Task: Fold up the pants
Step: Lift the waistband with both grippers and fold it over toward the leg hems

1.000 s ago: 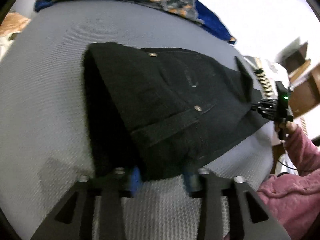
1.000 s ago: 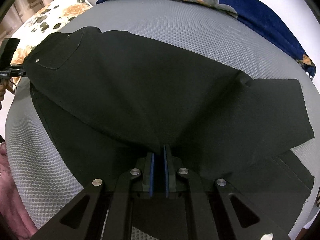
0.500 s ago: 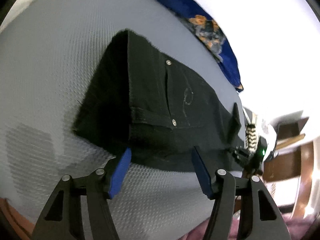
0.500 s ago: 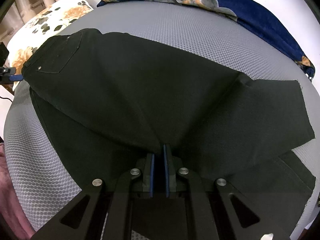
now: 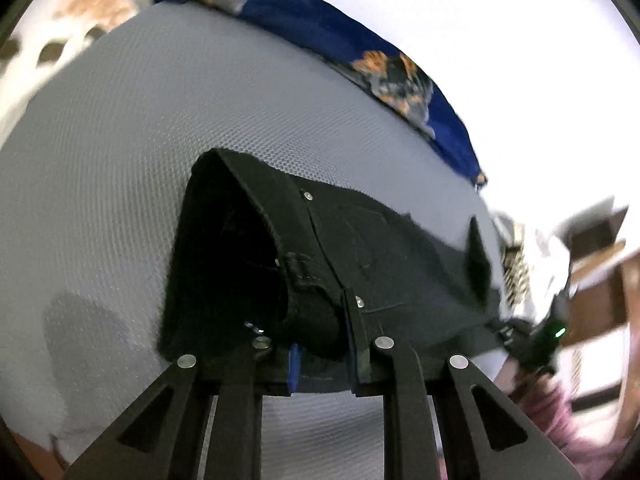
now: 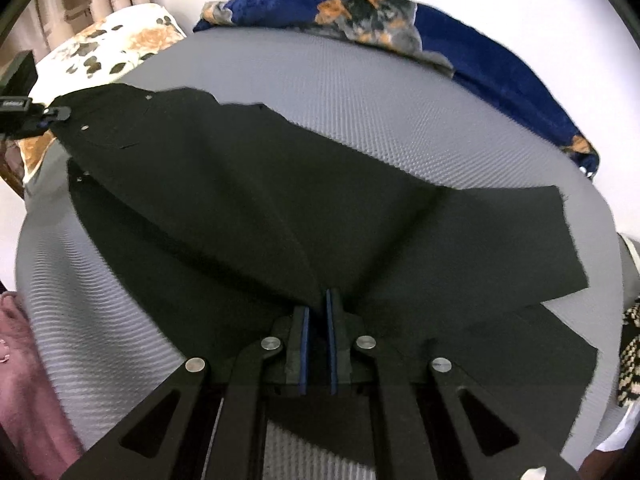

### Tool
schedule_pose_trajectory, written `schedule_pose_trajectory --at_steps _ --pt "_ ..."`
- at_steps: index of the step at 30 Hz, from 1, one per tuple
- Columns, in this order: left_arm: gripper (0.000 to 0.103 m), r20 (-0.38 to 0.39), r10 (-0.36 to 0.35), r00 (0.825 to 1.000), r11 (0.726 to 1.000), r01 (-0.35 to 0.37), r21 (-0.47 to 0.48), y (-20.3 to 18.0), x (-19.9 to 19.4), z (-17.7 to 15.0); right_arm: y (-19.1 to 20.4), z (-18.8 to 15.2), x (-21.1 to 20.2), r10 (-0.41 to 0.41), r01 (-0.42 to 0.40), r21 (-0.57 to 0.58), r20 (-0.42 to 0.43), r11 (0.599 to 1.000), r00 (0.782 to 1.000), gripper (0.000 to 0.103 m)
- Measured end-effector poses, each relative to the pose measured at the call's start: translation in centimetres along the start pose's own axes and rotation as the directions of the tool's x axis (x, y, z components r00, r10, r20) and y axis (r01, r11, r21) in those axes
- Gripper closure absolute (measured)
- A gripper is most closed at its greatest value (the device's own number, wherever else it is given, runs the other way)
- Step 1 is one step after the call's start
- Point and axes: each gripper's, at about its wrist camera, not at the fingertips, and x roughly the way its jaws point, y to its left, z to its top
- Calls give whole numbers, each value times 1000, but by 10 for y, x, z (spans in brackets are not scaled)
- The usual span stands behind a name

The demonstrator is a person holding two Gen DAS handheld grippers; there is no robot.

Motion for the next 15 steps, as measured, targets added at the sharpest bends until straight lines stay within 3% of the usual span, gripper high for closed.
schedule_pose_trajectory --at_steps 3,7,10,15 --pt "85 -58 71 996 996 -68 53 12 15 -7 10 -8 -7 33 -33 11 -11 999 999 97" --pt "85 -127 104 986 995 -103 11 43 35 -20 31 -27 21 53 -52 12 -83 999 995 97" --pt "84 -107 105 989 994 -103 31 39 30 -21 35 -35 31 73 -69 39 -110 997 991 97" --pt "84 -73 169 983 979 -159 127 30 28 -21 35 -31 14 112 -107 71 -82 992 990 97"
